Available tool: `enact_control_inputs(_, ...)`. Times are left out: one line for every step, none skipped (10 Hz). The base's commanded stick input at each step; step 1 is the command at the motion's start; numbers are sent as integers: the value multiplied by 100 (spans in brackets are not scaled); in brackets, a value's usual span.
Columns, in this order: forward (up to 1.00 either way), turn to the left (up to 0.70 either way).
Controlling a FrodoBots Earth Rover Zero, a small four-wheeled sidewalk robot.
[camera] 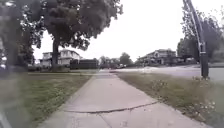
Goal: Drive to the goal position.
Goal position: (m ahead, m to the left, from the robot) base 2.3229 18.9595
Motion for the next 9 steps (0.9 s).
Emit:
enact_control_inputs(70,0)
enact_control_inputs(70,0)
enact_control_inputs(70,0)
enact_control_inputs(70,0)
enact_control_inputs(70,0)
enact_control_inputs(70,0)
enact_control_inputs(70,29)
enact_control_inputs(70,35)
enact_control_inputs(70,16)
